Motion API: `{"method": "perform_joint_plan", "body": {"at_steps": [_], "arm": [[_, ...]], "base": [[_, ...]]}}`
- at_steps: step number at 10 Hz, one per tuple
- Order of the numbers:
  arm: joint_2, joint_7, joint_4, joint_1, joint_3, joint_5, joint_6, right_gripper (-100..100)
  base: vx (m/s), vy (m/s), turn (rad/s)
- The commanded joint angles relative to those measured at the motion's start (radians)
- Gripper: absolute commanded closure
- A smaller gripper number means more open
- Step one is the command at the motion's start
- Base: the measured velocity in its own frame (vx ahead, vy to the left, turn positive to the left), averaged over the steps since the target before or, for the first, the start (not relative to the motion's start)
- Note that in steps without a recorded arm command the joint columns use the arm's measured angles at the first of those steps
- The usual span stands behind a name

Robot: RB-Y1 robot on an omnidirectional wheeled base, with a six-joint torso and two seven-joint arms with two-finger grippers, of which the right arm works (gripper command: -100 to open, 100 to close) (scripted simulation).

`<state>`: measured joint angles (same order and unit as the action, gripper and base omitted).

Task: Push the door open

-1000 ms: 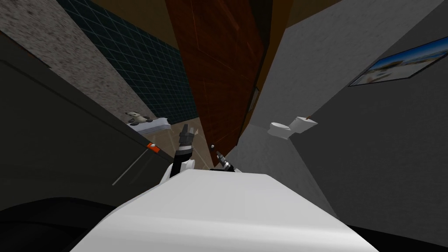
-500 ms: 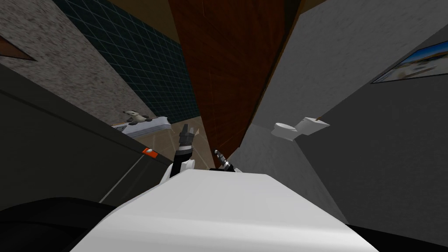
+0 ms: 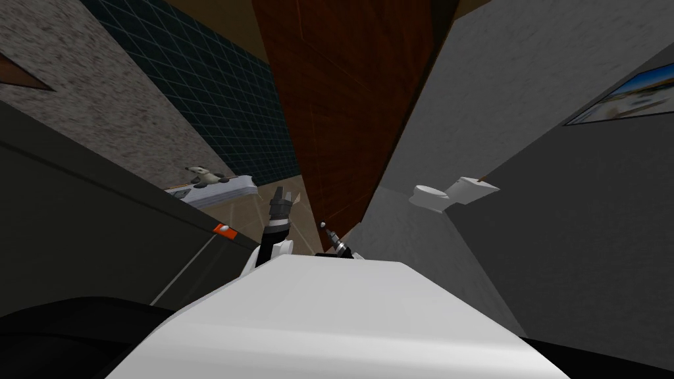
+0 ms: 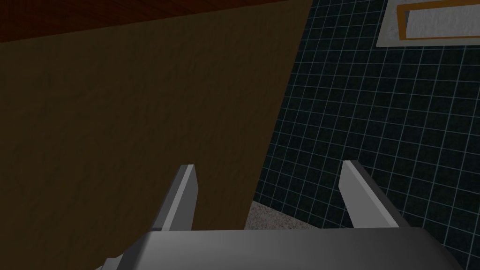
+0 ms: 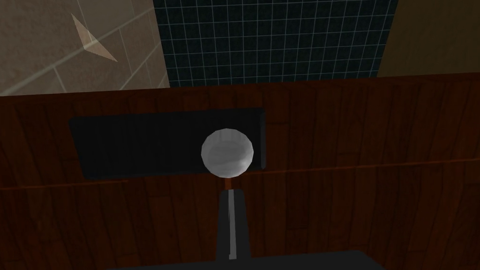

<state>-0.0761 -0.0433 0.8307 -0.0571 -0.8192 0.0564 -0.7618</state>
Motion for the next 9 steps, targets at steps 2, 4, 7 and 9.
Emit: {"method": "perform_joint_plan", "body": {"at_steps": [2,4,7,9], "arm": [[0.000,0.000,0.000,0.000,0.000,0.000,0.000,100],[0.000,0.008,0.001,0.003,0.028,0.008,0.008,-100],[0.006,0.011,-0.004,0.002,0.043,0.012,0.010,-100],[0.004,0.014,-0.010,-0.001,0.051,0.012,0.010,-100]], "base": [[-0.010,-0.008,0.000],[-0.086,-0.010,-0.083],[-0.215,-0.023,-0.101],[0.102,0.098,0.029]]}}
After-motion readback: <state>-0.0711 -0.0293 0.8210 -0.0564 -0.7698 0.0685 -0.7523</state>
